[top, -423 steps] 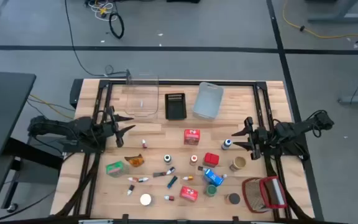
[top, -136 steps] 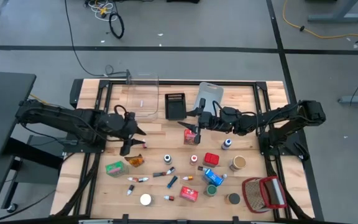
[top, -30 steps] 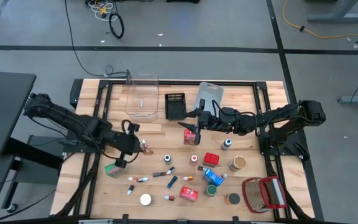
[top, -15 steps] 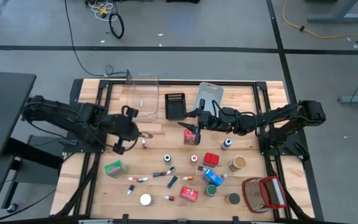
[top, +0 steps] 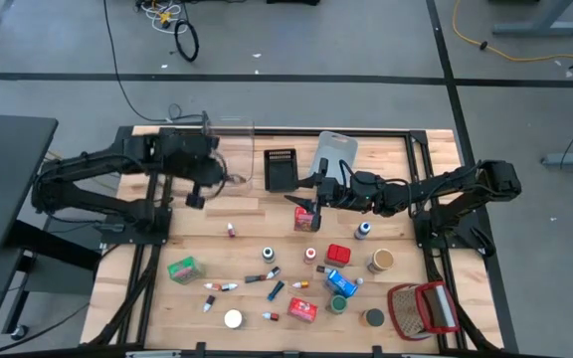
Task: Pick & Place Kitchen Items
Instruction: Put the orange seasoning pack into the transparent bin
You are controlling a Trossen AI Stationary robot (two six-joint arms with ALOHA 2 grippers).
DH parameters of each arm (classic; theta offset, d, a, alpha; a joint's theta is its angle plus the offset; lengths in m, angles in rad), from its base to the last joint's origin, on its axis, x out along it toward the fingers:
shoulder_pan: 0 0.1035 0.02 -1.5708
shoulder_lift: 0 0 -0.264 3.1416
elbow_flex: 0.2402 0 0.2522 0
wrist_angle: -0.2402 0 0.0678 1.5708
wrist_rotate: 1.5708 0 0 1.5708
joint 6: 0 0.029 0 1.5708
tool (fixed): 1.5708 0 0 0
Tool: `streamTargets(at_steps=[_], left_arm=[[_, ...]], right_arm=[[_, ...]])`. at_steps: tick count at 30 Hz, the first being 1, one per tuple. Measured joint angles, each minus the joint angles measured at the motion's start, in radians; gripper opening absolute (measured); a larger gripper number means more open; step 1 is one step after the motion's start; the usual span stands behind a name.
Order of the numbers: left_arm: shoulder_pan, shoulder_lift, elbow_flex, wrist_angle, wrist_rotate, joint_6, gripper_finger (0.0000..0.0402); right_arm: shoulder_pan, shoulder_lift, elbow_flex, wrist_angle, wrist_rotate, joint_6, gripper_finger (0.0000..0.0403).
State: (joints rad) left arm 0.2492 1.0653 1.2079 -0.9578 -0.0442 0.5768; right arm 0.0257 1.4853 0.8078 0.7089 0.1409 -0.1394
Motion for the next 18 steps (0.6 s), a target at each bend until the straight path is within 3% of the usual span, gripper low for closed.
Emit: streamTargets(at_steps=[9, 18], left_arm=[[0.307, 0.022, -0.001, 0.007, 0.031, -0.018, 0.0006], [0.554, 0.232, -0.002, 0.081, 0.164, -0.010, 0.0006]], right_arm=[[0.000, 0.000, 0.000, 0.000, 0.000, -0.027, 0.0165], [0.000, 0.000, 0.000, 0.002, 0.000, -0.055, 0.0165]])
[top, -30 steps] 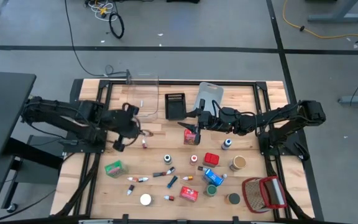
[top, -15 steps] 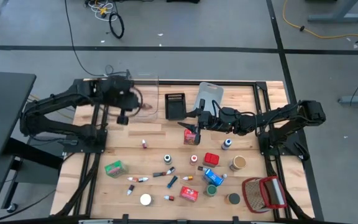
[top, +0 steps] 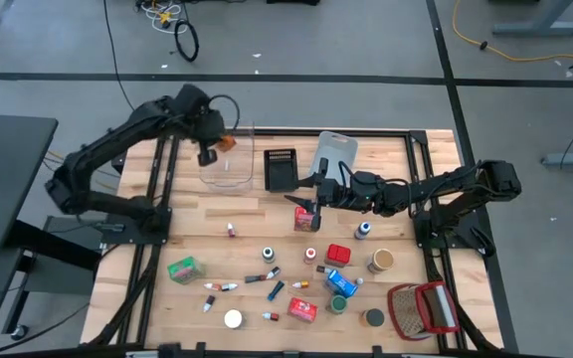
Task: Pick & Place Kitchen Items
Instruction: Put the orange seasoning pack into the transparent bin
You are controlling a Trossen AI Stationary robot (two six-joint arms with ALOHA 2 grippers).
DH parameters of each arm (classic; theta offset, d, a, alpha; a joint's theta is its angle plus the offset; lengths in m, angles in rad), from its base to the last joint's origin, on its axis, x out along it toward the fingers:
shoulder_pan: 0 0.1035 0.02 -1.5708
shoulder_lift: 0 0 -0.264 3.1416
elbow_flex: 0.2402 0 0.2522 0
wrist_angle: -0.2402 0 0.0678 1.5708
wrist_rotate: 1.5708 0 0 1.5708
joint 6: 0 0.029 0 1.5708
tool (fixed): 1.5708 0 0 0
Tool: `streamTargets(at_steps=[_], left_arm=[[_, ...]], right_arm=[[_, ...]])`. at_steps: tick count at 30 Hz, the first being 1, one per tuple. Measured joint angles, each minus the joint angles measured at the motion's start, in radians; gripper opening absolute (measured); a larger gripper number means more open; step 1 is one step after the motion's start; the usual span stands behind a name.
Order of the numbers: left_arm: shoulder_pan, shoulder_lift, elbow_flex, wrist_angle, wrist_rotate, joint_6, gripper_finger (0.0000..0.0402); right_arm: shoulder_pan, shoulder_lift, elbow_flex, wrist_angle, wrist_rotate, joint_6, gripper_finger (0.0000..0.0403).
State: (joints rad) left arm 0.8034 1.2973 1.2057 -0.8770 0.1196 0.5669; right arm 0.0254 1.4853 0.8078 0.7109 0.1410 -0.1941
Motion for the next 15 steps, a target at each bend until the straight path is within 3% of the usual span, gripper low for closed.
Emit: streamTargets(at_steps=[8, 15], left_arm=[[0.154, 0.232, 0.000, 0.079, 0.101, 0.061, 0.0010], [0.237, 0.389, 0.000, 0.158, 0.055, 0.061, 0.0006]], right_arm=[[0.000, 0.000, 0.000, 0.000, 0.000, 0.002, 0.0165], [0.000, 0.000, 0.000, -0.002, 0.000, 0.046, 0.0165]])
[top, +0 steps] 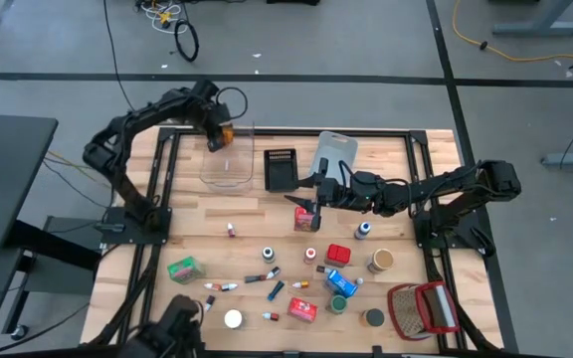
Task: Pick & Place Kitchen Items
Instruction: Put the orange seasoning pack into the transparent bin
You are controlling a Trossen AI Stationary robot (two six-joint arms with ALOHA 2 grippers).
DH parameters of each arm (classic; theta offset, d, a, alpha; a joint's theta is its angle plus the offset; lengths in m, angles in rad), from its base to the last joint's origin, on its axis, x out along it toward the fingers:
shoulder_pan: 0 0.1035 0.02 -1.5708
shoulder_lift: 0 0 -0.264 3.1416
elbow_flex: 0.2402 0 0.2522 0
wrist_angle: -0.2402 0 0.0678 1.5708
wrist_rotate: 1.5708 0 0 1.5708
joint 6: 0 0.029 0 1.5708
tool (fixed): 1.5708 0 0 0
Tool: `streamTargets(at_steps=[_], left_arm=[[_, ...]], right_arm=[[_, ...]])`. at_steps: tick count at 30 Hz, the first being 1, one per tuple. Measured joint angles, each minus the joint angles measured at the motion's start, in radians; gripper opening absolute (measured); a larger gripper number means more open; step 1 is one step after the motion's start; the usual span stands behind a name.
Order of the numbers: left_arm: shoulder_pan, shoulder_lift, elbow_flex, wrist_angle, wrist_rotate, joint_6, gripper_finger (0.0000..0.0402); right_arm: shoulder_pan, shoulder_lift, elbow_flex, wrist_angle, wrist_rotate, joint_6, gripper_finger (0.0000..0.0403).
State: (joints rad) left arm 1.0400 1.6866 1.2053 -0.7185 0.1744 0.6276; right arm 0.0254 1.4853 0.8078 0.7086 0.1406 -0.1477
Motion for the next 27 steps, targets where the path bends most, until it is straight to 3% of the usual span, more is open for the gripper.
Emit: streamTargets(at_steps=[14, 27], left_arm=[[0.014, 0.032, 0.000, 0.031, -0.083, -0.098, 0.0035], [0.013, 0.007, 0.010, 0.048, -0.239, -0.074, 0.0118]], right_arm=[[0.000, 0.001, 0.000, -0.052, 0.000, 0.062, 0.0165], [0.001, 0.001, 0.000, -0.134, 0.000, 0.211, 0.0165]])
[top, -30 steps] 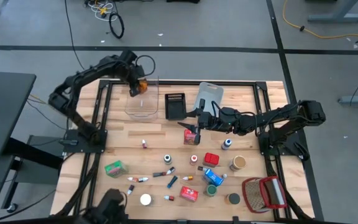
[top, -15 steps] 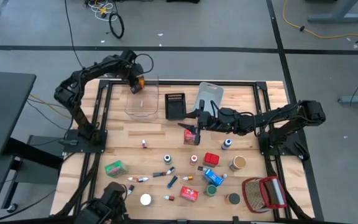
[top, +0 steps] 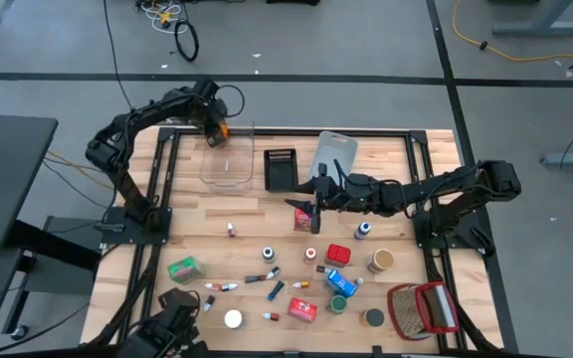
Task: Pick & Place Kitchen Items
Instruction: Put the orange seasoning pack into the transparent bin, then put the white seasoning bottle into transparent bin
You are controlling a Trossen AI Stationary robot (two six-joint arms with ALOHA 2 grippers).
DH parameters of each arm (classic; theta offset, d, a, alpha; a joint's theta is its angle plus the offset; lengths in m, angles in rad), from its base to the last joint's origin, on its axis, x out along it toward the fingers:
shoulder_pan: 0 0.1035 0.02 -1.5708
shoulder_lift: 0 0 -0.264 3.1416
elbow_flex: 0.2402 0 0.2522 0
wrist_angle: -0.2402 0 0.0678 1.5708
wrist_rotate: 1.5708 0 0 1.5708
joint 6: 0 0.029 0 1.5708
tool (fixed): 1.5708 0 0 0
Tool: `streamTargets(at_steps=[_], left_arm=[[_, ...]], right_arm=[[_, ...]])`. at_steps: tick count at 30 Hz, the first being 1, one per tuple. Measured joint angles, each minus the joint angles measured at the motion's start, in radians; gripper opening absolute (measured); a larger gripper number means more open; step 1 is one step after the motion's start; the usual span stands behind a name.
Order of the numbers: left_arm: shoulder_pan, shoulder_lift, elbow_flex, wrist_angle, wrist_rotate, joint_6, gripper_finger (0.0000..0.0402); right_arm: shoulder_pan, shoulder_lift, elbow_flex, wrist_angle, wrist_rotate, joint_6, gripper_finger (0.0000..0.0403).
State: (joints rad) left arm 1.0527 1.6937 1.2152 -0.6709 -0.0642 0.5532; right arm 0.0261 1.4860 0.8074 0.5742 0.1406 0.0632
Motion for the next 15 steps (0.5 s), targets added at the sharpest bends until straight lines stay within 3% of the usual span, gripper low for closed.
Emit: streamTargets(at_steps=[3, 7, 11, 15], left_arm=[[-0.002, -0.053, 0.022, -0.032, -0.032, -0.027, 0.0126], [-0.013, -0.174, 0.032, -0.047, 0.030, -0.044, 0.0126], [-0.037, -0.316, 0.033, -0.049, 0.158, -0.079, 0.0119], [-0.061, -0.452, 0.033, -0.047, 0.351, -0.100, 0.0112]], right_arm=[[0.001, 0.000, 0.000, -0.016, 0.000, 0.022, 0.0165], [0.002, 0.000, 0.000, -0.022, -0.001, 0.027, 0.0165], [0.002, 0.000, 0.000, -0.024, -0.001, 0.027, 0.0165], [0.002, 0.000, 0.000, -0.024, -0.001, 0.027, 0.0165]])
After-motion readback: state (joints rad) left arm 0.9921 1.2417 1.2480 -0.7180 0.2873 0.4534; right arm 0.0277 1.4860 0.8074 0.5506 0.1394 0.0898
